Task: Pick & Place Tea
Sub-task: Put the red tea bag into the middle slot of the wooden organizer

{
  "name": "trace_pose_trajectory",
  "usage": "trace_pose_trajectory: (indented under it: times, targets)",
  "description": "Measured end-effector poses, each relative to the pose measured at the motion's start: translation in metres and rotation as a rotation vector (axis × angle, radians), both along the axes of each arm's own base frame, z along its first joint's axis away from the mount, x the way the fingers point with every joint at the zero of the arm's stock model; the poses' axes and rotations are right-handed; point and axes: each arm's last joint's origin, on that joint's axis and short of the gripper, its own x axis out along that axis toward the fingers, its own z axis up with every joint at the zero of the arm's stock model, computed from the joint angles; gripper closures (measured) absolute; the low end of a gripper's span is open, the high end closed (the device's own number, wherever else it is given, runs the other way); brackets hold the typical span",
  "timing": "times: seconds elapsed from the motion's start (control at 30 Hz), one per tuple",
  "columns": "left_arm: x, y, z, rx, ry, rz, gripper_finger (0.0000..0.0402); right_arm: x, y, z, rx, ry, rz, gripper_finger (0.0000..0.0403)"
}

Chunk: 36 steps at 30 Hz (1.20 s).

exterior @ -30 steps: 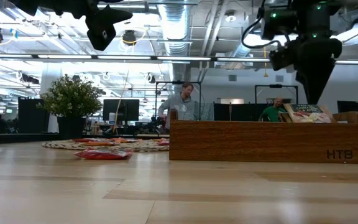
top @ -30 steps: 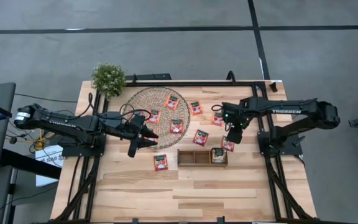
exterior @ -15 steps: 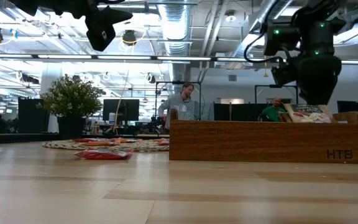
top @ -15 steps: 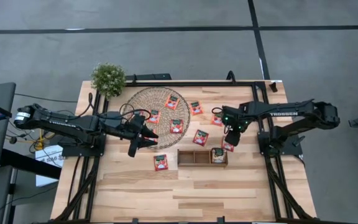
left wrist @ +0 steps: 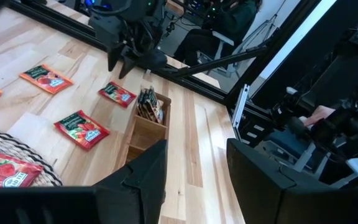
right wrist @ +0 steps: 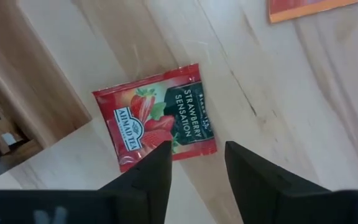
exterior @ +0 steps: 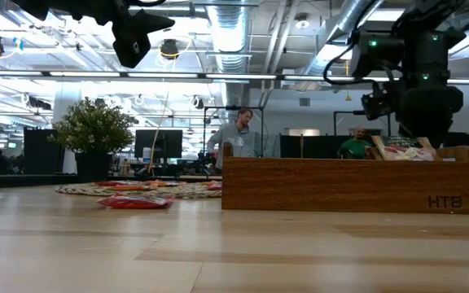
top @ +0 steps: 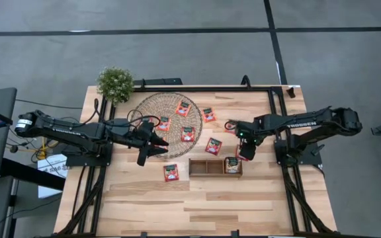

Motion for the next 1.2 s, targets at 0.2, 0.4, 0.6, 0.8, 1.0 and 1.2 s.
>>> trace_pose_trajectory:
  times: [0.2,0.4,0.6,0.8,1.0,1.2]
  targets:
    - [0.0,0.0,0.0,0.001,0.0,0.011,0.0243,0.001,0.005,0.0,0.003,0.001,0.0,0.0265]
    - [0.0,0.0,0.0,0.0,0.0,0.011,0.0243,0.001,0.006,0.0,0.009,0.002,-0.044,0.0254]
    - [0.0,0.0,0.0,0.0,0.0,0.011,0.0243,0.003,0.006,-0.001,0.009,-0.004,-0.098,0.0246]
    - [0.0,0.0,0.0,-0.001,-0.001,0.011,0.0243,0.011,0.005,-0.022,0.01,0.097,-0.106,0.0241]
    - [0.0,0.0,0.0,-0.024,0.003,0.015,0.0243,0.019,0.002,-0.044,-0.008,0.198,-0.095,0.0237]
    - [0.0,0.0,0.0,-0.026,0.003,0.016,0.0243,0.021,0.003,-0.049,0.008,0.215,-0.082,0.0246]
